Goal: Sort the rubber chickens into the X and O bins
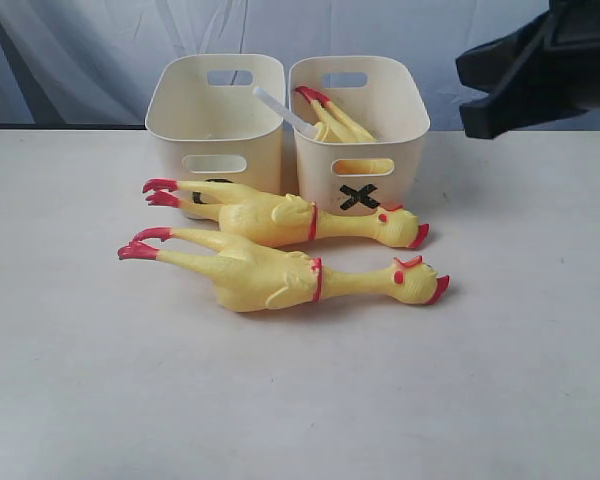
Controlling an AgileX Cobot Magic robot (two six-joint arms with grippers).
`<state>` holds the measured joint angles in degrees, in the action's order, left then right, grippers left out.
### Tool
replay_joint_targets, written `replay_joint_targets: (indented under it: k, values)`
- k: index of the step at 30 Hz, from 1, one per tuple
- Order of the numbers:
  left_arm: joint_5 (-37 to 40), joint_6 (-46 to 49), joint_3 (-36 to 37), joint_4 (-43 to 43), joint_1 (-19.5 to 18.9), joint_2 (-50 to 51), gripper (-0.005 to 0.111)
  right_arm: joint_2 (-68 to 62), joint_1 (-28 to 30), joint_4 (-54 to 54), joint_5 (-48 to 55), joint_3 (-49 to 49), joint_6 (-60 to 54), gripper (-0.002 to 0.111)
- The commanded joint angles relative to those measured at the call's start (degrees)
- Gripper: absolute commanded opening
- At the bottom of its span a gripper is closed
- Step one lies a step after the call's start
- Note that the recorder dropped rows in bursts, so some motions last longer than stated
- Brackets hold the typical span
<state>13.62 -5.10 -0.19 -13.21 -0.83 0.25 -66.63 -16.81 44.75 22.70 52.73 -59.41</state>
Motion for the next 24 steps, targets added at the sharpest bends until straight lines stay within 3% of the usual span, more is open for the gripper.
replay_joint_targets:
  k: [1,6,15,20,24]
  values:
    - [-0.3,-0.2,0.2,0.1,-0.2,-0.3,0.004,7.6,0.2,0.9,2.0,-4.3,7.5,0.000]
    - [-0.3,-0.2,0.2,0.1,-0.2,-0.3,0.004,15.8,0.2,0.9,6.8,-7.3,16.5,0.000]
    - [-0.3,-0.2,0.2,0.1,-0.2,-0.3,0.004,33.9,0.2,1.4,15.3,-13.4,16.6,0.000]
    - [-0.3,-0.2,0.2,0.1,-0.2,-0.3,0.004,41.6,0.2,1.8,25.7,-16.9,16.6,0.000]
    - [-0.7,-0.2,0.2,0.1,-0.2,-0.3,0.004,47.2,0.2,2.0,25.6,-23.6,16.6,0.000]
